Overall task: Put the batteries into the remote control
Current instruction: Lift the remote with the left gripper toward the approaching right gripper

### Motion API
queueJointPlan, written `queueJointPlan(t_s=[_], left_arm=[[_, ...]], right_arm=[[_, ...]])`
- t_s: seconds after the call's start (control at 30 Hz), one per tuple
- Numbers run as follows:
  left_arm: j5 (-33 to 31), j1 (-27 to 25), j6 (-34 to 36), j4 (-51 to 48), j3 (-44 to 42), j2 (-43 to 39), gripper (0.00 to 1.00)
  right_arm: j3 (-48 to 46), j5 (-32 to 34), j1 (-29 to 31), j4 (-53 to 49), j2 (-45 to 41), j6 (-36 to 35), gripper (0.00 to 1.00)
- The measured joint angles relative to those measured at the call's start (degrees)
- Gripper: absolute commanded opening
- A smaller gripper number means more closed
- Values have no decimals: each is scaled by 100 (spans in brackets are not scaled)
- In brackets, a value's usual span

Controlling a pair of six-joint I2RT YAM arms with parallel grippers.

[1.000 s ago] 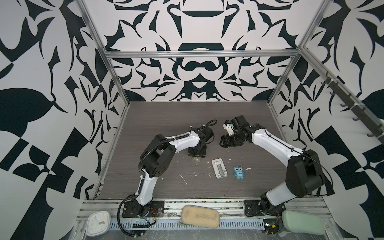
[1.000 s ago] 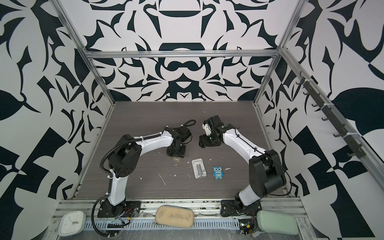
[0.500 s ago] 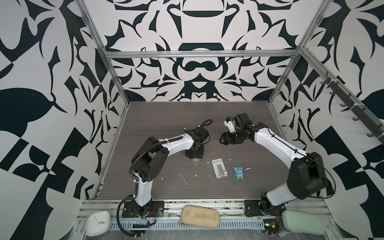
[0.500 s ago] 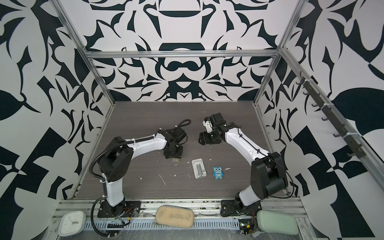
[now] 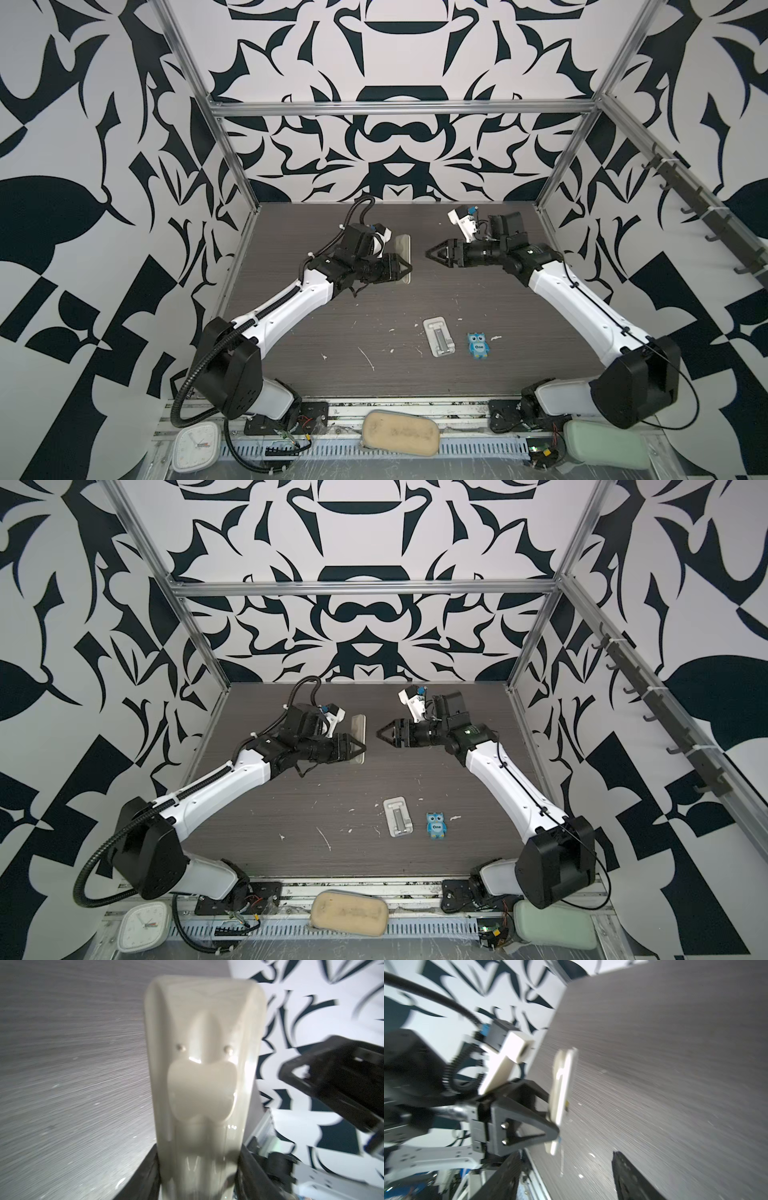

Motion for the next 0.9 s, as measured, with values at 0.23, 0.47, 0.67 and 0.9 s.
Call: queueJointPlan(t_s=[0.23,0.47,0.67,0.9], left_arm=[[1167,26,-348,780,2,-44,25],[1711,26,-638,1276,28,-116,25],[1843,37,-820,1589,28,-245,25],[1978,48,-1043,1908,28,-264,26]], right_arm=[[15,-820,2,1200,7,789,76],[20,-1141,31,1832,7,1215,79],[11,-1250,35,2142,7,1495,86],[-13,-1300,116,2603,72,1792,87]])
